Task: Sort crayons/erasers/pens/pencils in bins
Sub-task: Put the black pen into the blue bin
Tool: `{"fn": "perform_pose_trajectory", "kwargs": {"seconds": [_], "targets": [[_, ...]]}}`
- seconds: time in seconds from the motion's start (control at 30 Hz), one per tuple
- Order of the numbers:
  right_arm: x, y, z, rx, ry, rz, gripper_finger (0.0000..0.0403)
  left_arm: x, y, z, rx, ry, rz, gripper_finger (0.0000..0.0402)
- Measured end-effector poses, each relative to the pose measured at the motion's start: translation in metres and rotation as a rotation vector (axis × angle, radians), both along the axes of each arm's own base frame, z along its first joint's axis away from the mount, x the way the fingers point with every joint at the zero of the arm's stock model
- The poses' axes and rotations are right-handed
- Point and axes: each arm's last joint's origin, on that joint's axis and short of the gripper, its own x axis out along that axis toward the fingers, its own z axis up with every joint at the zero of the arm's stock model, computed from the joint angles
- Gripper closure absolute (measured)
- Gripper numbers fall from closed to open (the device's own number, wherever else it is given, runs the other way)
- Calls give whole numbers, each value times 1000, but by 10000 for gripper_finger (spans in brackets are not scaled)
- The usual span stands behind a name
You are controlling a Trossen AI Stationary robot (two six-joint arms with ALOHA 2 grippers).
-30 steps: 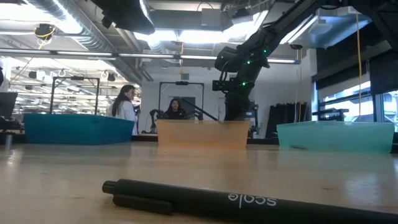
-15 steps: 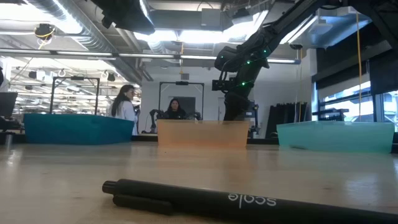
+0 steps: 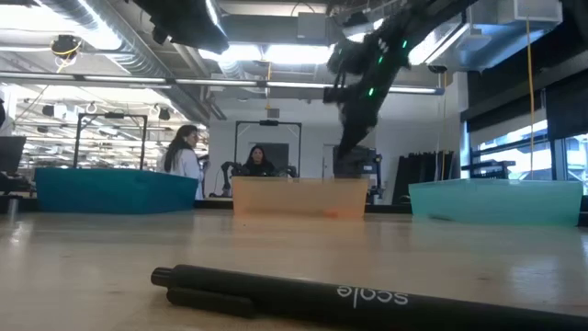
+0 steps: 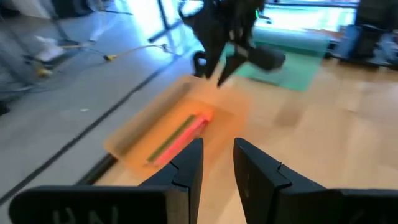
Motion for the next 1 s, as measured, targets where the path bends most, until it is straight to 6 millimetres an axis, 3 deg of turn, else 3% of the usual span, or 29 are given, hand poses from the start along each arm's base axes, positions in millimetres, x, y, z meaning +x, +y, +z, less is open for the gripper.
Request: {"fn": "perform_pose_trajectory", "kwargs": {"seconds": [0.2, 0.4, 0.7, 1.0], "targets": [[-25, 58, 41, 89, 89, 86, 273, 1, -9, -1, -61, 9, -135, 321], [-43, 128, 58, 231, 174, 73, 273, 0, -23, -1, -60, 12, -204, 321], [-58, 224, 33, 381, 252, -106, 273, -5, -55, -1, -39, 29, -367, 321], [-87, 283, -1, 496, 338, -452, 273, -14, -81, -1, -29, 34, -496, 321]]}}
